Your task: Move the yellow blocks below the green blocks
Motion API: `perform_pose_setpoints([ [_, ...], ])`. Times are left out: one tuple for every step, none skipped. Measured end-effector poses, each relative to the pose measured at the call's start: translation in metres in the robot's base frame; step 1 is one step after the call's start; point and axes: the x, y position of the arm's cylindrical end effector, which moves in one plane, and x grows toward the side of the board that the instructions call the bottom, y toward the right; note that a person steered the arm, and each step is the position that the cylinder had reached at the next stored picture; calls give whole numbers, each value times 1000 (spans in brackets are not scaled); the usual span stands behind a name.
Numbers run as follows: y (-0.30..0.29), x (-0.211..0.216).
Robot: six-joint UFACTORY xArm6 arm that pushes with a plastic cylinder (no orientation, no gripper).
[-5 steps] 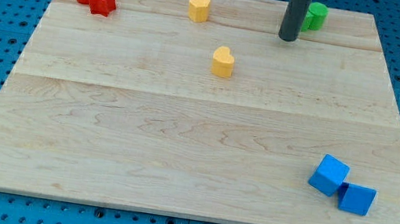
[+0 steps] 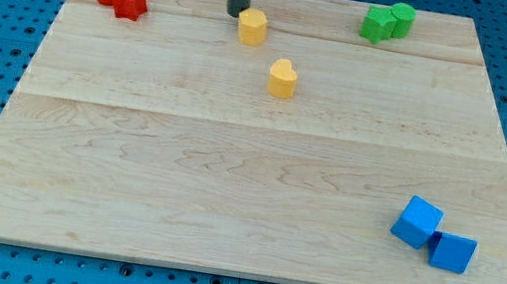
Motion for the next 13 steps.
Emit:
perform_pose_setpoints([
  [42,18],
  [48,44],
  [39,53],
  [75,70],
  [32,76],
  [27,76],
  [30,115],
  [61,122],
  [136,135],
  [189,144],
  [138,200],
  [28,212],
  [-81,183],
])
